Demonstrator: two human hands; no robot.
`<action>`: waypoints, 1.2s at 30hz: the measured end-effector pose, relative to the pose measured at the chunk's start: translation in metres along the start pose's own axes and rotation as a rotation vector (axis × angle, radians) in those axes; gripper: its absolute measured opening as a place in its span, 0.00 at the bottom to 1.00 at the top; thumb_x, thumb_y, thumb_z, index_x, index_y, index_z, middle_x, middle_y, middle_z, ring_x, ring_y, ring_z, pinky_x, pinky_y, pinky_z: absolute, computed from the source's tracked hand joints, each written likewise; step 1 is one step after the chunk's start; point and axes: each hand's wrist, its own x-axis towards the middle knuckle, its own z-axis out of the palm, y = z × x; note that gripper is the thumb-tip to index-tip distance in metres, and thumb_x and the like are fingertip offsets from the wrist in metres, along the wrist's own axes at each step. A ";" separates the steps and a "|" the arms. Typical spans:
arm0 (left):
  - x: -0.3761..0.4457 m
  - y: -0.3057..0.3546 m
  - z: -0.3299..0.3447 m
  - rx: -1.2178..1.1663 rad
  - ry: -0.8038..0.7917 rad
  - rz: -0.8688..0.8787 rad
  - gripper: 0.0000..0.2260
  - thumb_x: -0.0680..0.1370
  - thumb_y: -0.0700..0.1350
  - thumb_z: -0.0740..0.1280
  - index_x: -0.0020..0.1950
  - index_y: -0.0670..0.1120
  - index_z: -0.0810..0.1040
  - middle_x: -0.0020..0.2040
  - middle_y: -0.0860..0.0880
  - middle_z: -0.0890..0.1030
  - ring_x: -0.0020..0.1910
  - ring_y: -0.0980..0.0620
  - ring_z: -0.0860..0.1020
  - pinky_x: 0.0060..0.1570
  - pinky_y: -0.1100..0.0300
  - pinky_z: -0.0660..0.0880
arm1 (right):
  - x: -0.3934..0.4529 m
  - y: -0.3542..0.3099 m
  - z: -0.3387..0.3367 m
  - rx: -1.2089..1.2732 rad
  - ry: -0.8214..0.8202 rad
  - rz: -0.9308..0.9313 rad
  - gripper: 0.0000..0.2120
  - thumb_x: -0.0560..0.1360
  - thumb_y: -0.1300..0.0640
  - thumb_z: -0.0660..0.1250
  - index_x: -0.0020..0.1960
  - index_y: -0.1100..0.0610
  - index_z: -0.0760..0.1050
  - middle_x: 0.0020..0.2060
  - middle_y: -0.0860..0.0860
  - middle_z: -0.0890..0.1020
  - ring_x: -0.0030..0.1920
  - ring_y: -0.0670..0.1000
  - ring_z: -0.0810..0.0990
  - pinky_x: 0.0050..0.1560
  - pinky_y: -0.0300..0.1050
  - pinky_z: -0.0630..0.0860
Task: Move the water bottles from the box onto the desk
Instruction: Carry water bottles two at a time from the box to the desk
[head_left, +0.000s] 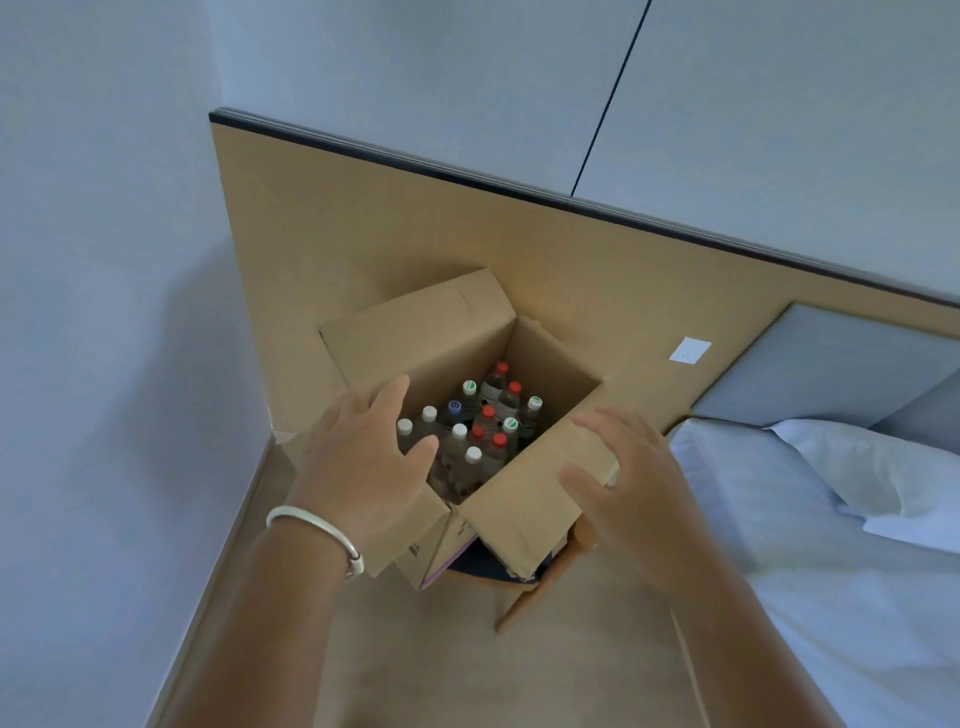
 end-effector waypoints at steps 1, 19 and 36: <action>0.008 -0.003 0.001 -0.011 -0.007 -0.002 0.29 0.80 0.54 0.61 0.80 0.53 0.55 0.76 0.49 0.62 0.76 0.47 0.59 0.74 0.47 0.60 | 0.009 -0.001 0.004 -0.003 -0.015 0.002 0.22 0.74 0.53 0.69 0.67 0.47 0.73 0.67 0.43 0.71 0.68 0.44 0.66 0.70 0.45 0.63; 0.209 -0.011 0.088 0.115 -0.200 -0.048 0.28 0.82 0.48 0.63 0.80 0.51 0.55 0.78 0.50 0.62 0.75 0.46 0.63 0.72 0.48 0.65 | 0.189 0.085 0.126 0.016 -0.374 0.070 0.23 0.76 0.49 0.68 0.69 0.49 0.71 0.68 0.46 0.72 0.71 0.48 0.66 0.72 0.46 0.62; 0.349 -0.055 0.231 0.296 -0.581 -0.091 0.27 0.81 0.45 0.62 0.79 0.49 0.58 0.76 0.46 0.64 0.72 0.43 0.68 0.69 0.46 0.68 | 0.294 0.158 0.244 -0.132 -0.844 0.069 0.25 0.74 0.46 0.68 0.70 0.51 0.70 0.64 0.53 0.72 0.66 0.56 0.70 0.65 0.55 0.72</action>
